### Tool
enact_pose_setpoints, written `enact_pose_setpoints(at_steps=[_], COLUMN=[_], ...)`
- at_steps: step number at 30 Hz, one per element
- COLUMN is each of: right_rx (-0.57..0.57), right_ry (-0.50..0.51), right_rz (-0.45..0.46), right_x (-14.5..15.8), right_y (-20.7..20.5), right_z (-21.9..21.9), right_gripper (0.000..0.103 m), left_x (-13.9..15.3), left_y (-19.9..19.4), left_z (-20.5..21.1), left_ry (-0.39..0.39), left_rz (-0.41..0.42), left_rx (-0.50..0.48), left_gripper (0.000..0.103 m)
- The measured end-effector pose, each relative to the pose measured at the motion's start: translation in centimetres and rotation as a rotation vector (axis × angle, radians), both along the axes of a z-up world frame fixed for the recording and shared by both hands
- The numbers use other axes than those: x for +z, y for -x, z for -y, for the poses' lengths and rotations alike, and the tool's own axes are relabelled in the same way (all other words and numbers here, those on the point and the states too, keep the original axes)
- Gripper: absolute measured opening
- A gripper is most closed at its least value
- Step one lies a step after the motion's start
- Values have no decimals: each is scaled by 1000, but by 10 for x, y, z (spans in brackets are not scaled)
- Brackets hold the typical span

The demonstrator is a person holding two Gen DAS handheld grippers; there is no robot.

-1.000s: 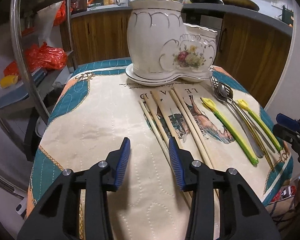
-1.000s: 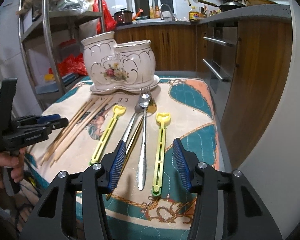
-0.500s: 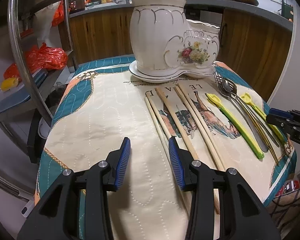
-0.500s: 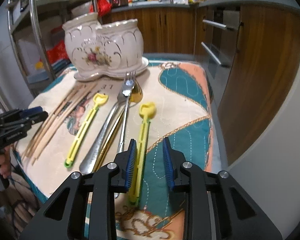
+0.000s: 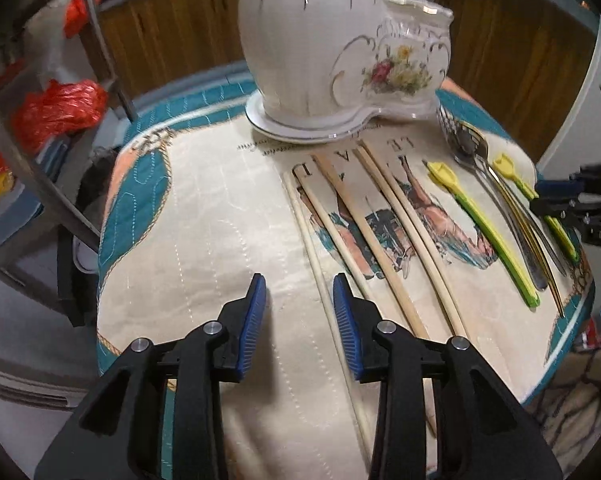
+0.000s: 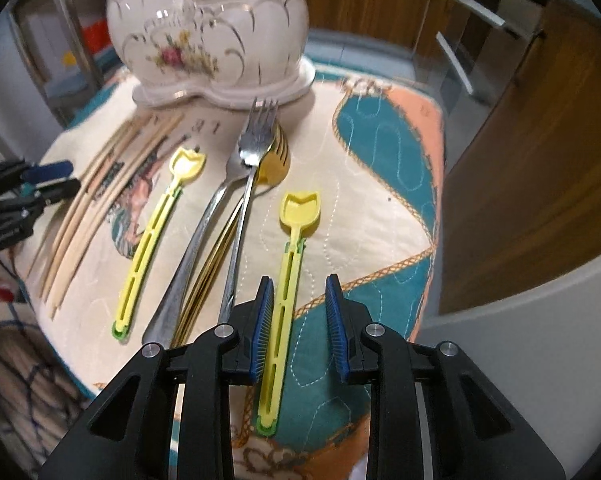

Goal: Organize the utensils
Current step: 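Grasp a yellow spoon with the right tool while the left tool grasps a chopstick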

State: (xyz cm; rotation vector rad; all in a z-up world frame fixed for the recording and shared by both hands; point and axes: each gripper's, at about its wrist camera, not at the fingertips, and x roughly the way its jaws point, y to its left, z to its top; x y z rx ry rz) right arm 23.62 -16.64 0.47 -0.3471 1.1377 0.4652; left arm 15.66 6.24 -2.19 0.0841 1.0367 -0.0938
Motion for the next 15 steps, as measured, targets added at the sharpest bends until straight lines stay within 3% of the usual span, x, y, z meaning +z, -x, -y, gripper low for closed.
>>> enact_pose_setpoints(at_steps=[5,9,12,15], right_rx=[26,22,23,17], right_ry=[96,121,92,74], right_rz=[-67,-108,-147,-132], right_x=[1,1,2,0], right_y=[-9,-17,-21,-16], right_z=[-16,-21,-24,-24], right_gripper=[28,28,13,11], left_x=[5,6,5,3], left_y=[-18,-29,-34,-31], left_z=[-5,-5,-3,-2], left_ry=[-25,-42,-67,-81], left_rz=[-153,-276,-323,-314], left_rx=[-33,-62,-75,-77], left_gripper=[21,20,16,4])
